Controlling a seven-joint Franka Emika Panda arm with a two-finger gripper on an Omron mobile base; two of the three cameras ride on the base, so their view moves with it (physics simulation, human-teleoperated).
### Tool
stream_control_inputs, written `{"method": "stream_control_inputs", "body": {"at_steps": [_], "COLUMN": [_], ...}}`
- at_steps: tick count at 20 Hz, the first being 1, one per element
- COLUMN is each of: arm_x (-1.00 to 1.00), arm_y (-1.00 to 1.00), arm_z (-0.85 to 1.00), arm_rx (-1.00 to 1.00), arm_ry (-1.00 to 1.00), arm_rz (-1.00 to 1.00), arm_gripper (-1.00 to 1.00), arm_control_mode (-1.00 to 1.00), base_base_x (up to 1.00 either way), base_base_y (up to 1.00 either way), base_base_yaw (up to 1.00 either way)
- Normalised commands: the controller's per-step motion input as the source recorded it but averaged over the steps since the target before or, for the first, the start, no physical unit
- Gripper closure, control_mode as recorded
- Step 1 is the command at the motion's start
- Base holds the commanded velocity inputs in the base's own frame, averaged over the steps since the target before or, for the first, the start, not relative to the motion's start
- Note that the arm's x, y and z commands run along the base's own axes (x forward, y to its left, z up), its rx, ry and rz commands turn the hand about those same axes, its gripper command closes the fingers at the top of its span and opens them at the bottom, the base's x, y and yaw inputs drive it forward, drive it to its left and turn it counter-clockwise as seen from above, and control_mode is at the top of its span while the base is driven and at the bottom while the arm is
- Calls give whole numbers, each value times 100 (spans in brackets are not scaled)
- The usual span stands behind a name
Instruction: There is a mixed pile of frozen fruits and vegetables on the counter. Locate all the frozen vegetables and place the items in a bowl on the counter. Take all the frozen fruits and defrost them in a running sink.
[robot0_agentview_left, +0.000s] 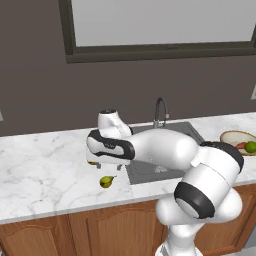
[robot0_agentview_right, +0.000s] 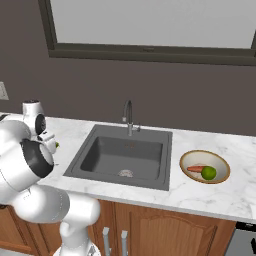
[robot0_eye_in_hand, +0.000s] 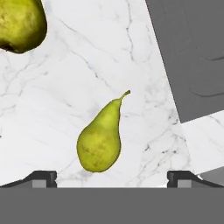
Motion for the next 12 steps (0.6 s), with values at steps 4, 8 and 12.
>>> {"method": "stream_control_inputs", "body": {"at_steps": [4,8,12], "arm_x": [-4,-10,-11], "arm_y": [0,0,0], "arm_z": [-10,-21,-27], "arm_rx": [0,0,0], "arm_ry": [0,0,1], "arm_rz": [-3,-6,-5], "arm_gripper": [-100,-100,-100], "arm_control_mode": [-100,-100,-100], "base_base_x": [0,0,0], "base_base_y": [0,0,0], "base_base_yaw": [0,0,0]}}
